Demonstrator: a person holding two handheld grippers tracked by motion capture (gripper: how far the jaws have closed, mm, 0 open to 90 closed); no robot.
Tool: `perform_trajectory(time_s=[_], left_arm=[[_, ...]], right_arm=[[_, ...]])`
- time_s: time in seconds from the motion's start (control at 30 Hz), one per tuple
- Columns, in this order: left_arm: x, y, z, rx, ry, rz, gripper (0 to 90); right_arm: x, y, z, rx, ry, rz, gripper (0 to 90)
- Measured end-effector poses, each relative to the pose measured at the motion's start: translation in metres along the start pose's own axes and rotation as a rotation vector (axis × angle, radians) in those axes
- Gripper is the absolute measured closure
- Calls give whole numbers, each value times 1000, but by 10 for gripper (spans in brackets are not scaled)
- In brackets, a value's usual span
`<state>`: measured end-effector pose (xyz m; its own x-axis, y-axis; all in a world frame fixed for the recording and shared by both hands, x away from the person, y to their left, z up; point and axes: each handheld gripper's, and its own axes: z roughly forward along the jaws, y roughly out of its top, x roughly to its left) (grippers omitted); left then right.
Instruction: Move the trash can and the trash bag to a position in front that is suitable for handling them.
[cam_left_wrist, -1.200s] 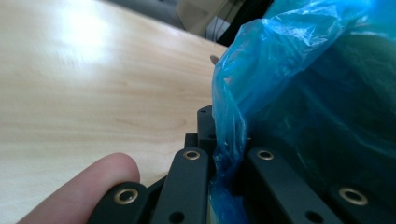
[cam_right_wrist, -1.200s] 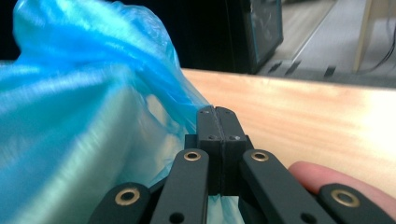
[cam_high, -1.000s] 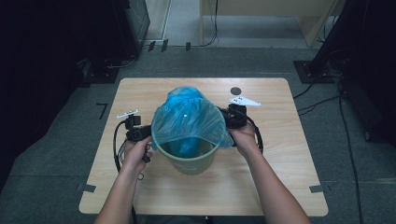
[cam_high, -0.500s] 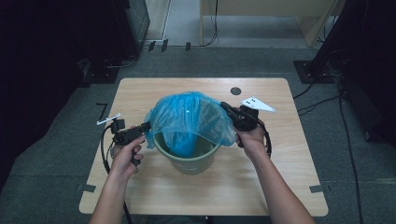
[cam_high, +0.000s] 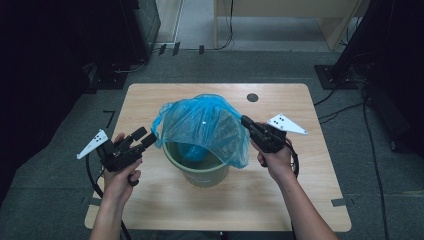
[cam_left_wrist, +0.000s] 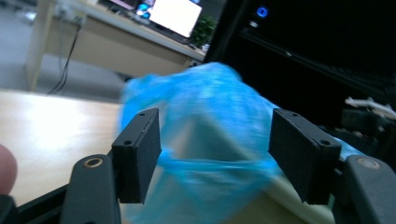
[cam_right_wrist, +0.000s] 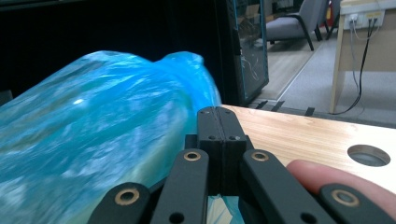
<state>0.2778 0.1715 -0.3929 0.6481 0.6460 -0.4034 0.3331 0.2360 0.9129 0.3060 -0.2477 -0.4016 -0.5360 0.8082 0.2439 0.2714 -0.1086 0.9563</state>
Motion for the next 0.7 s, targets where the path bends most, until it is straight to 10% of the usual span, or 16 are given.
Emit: perform_trajectory(time_s=[0.1,0.27,0.5,0.7], left_arm=[[-18,-2,8,54,-32,36,322],[-33,-4,16,91,46,94,390],[-28,-5,6,53,97,85,838],[-30,-10,-4,66,117,117,900]], right_arm=[[6,-2,-4,-3,4,-25,900],[11,-6,-10,-2,1,-48,900],[8,-9,-18,-12,-10,-43,900],[6,-13,-23,-12,-30,-37,900]])
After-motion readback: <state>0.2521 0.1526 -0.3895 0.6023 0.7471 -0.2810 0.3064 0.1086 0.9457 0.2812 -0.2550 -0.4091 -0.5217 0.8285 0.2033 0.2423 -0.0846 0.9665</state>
